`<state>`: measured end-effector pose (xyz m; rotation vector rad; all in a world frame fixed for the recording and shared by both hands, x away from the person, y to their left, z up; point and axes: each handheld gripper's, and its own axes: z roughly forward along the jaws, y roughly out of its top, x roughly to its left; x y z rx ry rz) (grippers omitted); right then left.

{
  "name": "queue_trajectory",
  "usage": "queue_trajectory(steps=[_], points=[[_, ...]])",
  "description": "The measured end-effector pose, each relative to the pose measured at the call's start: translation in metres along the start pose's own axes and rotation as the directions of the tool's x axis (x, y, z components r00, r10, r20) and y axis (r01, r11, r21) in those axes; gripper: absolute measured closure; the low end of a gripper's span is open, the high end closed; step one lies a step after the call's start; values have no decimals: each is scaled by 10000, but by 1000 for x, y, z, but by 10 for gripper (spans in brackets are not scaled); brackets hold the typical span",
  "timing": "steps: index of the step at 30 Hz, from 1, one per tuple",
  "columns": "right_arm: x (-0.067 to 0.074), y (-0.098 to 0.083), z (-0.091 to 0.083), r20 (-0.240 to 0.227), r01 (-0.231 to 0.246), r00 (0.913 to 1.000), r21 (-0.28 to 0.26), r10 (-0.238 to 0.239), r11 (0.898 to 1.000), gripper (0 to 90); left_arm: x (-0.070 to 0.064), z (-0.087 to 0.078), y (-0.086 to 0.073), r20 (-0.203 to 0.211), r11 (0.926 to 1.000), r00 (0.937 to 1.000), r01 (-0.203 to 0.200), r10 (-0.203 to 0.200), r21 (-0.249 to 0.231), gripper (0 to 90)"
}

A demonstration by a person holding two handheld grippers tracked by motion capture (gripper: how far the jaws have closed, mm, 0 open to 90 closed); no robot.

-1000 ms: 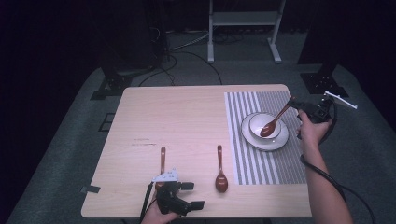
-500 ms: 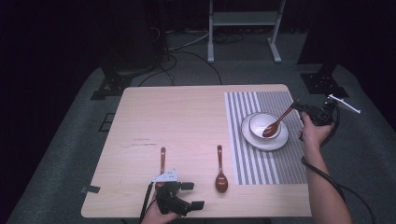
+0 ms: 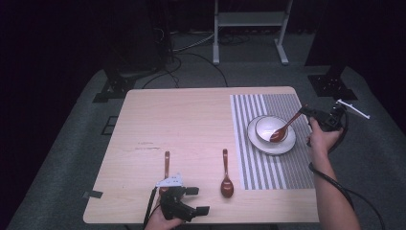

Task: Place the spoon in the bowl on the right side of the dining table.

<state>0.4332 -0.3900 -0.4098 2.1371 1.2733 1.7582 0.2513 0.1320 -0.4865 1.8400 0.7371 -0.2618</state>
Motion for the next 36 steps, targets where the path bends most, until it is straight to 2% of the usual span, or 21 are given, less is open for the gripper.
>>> queue_trajectory(steps=[12,16,36], points=[[-8,-7,3,164,68,9998,172,-71,9998,832,0,0,0,-9,10000,10000,3,-3,-30,6],[-11,-10,5,85,6,10000,264,-8,9997,830,0,0,0,-10,10000,10000,-9,9,-21,6],[-10,-12,7,-51,331,9994,515,-328,9981,813,1,0,1,-27,10000,10000,9,-9,-43,6]])
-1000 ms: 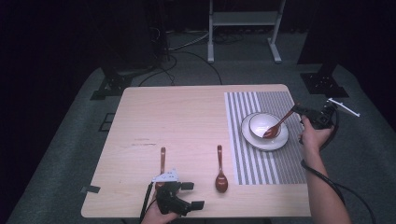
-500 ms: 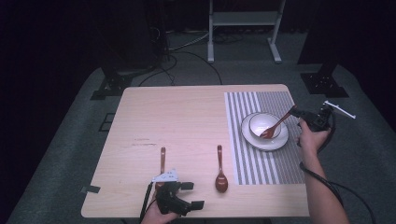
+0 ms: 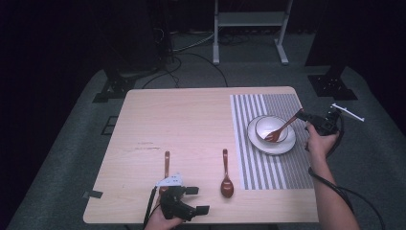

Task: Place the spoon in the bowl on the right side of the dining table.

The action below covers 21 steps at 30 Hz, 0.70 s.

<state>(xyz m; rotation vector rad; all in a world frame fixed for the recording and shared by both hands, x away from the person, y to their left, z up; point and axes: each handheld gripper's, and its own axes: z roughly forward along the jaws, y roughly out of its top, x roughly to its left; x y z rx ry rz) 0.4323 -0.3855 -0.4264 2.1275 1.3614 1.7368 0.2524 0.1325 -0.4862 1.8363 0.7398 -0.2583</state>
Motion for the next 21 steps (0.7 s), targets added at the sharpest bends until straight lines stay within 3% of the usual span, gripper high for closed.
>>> queue_trajectory(steps=[21], points=[[3,-5,-2,-325,467,9985,606,-448,9971,679,2,-3,1,-62,9999,10000,53,-54,-95,6]])
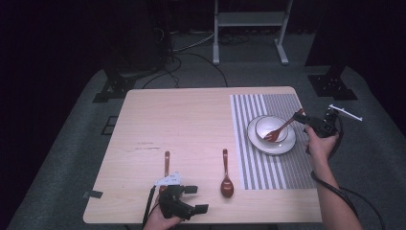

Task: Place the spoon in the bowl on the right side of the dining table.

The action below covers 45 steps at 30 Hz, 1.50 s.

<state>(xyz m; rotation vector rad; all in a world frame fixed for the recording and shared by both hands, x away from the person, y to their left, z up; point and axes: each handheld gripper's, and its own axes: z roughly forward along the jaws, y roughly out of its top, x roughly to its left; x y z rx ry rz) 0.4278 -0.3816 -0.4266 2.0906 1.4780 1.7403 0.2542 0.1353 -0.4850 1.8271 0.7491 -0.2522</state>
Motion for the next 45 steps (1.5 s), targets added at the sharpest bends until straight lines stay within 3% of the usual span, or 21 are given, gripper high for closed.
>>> queue_trajectory(steps=[15,45], points=[[1,-12,-7,-317,284,9991,456,-270,9986,579,1,-3,0,-66,10000,10000,-9,9,-17,6],[15,-47,-24,-833,927,9932,1418,-815,9855,521,0,-5,1,-117,10000,9999,-39,38,-48,6]])
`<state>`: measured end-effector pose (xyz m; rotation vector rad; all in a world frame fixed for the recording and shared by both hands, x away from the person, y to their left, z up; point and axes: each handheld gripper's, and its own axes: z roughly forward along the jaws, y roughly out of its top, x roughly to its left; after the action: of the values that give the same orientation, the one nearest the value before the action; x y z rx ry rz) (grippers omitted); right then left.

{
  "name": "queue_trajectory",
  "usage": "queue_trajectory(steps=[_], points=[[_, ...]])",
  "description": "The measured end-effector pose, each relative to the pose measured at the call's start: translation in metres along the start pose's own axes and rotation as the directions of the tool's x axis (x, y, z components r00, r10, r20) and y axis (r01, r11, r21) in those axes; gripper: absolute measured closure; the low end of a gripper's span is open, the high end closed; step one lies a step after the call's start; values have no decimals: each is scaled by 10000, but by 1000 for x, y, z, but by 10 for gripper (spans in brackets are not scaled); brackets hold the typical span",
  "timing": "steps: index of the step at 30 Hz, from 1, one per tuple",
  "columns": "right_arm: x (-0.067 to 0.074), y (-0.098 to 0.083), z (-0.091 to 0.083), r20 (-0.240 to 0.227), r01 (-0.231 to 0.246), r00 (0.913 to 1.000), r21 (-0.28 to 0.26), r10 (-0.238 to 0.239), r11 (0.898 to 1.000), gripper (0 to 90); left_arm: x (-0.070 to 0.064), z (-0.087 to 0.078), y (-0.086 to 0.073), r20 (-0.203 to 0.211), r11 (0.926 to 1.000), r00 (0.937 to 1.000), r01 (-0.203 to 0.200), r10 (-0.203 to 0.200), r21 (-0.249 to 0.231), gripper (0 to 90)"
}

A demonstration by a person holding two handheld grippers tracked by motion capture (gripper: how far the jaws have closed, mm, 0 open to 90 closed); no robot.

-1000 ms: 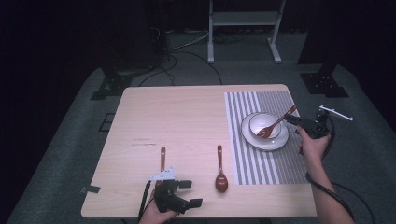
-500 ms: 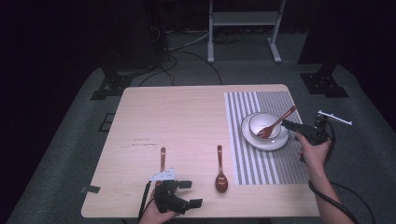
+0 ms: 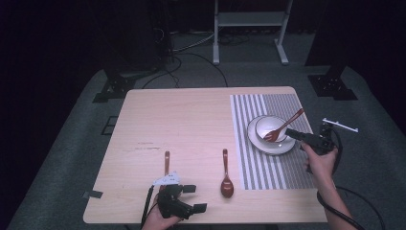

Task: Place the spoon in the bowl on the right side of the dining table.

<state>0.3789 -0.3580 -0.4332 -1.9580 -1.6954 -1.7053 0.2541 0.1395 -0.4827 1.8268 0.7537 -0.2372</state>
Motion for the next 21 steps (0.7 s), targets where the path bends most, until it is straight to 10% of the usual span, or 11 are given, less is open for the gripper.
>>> queue_trajectory(steps=[21], points=[[19,-24,2,-436,643,9971,609,-617,9961,474,0,-2,0,-60,10000,10000,-25,25,-38,6]])
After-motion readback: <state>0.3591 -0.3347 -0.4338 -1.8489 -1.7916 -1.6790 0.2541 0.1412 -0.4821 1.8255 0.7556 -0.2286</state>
